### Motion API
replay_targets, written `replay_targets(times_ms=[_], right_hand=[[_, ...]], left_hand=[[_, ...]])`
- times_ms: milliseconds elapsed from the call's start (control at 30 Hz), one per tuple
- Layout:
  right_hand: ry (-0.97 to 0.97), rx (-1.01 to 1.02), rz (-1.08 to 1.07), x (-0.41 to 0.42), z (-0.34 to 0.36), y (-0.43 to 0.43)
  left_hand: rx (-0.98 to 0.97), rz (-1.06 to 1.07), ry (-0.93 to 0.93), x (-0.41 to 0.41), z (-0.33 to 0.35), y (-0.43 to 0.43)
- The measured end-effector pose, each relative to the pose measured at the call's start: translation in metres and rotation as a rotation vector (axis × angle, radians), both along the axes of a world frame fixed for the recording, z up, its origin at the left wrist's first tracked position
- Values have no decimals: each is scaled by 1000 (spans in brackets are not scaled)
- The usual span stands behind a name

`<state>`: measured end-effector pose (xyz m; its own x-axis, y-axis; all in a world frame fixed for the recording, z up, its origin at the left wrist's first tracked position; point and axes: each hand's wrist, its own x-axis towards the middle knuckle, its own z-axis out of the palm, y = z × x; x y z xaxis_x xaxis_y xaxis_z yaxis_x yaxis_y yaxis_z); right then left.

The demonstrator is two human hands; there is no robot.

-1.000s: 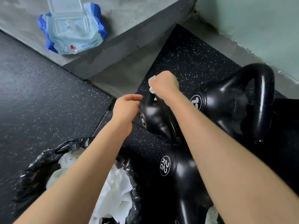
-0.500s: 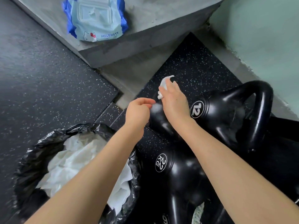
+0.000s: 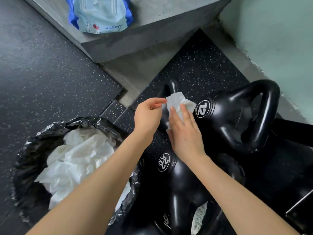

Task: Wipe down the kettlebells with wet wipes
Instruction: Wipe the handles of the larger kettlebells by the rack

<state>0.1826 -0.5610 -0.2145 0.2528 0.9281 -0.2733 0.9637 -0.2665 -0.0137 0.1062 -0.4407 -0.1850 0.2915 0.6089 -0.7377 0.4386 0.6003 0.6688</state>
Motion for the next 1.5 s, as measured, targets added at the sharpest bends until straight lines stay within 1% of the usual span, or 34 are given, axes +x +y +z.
replay_targets(times_ms=[100, 167, 233, 333, 367, 400, 433, 467, 500, 567, 633, 667, 733, 800, 900, 967, 1033, 1100, 1200, 1367, 1500], right_hand=[[166, 146, -3, 6, 9, -5], [303, 258, -108, 15, 13, -8], [431, 292, -333, 22, 19, -6], [504, 341, -711, 21, 22, 2], [582, 386, -866, 20, 24, 6], [704, 430, -1016, 19, 25, 9], [817, 457, -1121, 18, 25, 11], [894, 459, -1167, 18, 24, 12], [942, 447, -1186, 18, 24, 12], [1030, 409, -1196, 17, 22, 11], [1075, 348, -1168, 17, 20, 9], [1099, 326, -1156, 19, 18, 8], [1154, 305, -1137, 23, 13, 8], [1170, 302, -1117, 25, 7, 9], [1134, 358, -1099, 28, 1, 20], [1051, 395, -1064, 33, -3, 37], [968, 397, -1009, 37, -5, 53], [936, 375, -991, 35, -3, 54], [939, 341, -997, 20, 7, 22], [919, 320, -1105, -8, 16, -33], [904, 280, -1159, -19, 17, -49]], left_hand=[[2, 63, -76, 3, 5, -5], [-17, 66, -90, 8, 6, -9], [-32, 34, -78, 14, 7, -16], [10, -17, -15, 23, 7, -32], [36, -37, 15, 25, 7, -37], [65, -46, 29, 27, 7, -43], [85, -54, 27, 29, 4, -50], [86, -63, 24, 32, 2, -57], [65, -57, 27, 35, 1, -64], [-43, 68, 4, 38, -4, -71], [-154, 223, -76, 41, -9, -69], [-188, 257, -119, 42, -12, -66], [-220, 265, -199, 43, -19, -60], [-223, 243, -240, 44, -21, -58], [-185, 250, -250, 49, -20, -48], [-168, 302, -224, 60, -18, -32], [-161, 332, -190, 68, -17, -17], [-143, 296, -164, 66, -17, -17], [-136, 237, -183, 48, -18, -44], [-179, 265, -215, 27, -14, -103], [-154, 230, -162, 18, -13, -123]])
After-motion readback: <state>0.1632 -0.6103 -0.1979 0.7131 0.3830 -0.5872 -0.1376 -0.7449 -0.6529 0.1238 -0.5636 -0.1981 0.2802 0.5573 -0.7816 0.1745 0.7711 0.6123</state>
